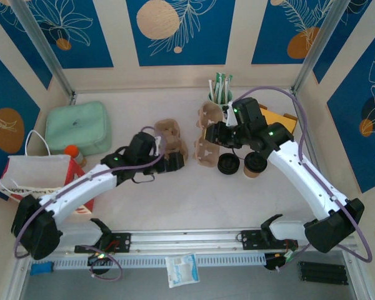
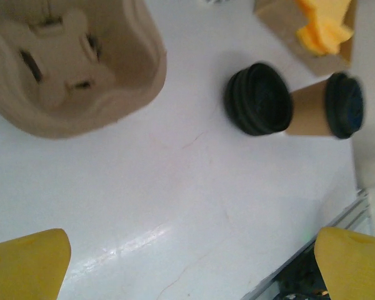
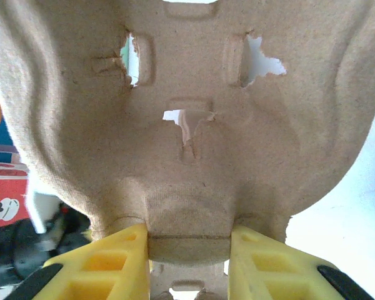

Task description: Pack the takeout coffee

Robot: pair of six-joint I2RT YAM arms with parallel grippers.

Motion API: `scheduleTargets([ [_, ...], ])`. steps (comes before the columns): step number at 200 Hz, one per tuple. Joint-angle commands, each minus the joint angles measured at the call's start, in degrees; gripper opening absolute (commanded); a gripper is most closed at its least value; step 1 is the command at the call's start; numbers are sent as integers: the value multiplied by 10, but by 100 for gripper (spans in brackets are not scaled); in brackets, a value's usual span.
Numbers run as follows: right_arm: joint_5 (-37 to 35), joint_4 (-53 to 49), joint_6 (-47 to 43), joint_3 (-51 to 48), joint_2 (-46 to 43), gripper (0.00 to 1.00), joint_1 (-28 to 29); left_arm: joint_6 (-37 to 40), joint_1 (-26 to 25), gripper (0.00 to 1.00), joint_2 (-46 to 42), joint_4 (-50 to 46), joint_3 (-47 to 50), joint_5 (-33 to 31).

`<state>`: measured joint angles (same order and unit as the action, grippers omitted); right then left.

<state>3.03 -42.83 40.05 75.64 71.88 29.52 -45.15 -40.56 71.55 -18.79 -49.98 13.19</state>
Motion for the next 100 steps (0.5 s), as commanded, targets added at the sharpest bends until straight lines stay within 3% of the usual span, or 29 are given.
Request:
scheduleTargets([
  [1,35,17,3,-23,-23,31,-12,-24,-27,100,41,63,9,-19],
  [54,62,28,0,-48,-37,31,-24,1,-31,99,148,112,-23,-30],
  [100,72,25,-5,-66,-48,31,-34,43,-3,99,230,115,-85,-36],
])
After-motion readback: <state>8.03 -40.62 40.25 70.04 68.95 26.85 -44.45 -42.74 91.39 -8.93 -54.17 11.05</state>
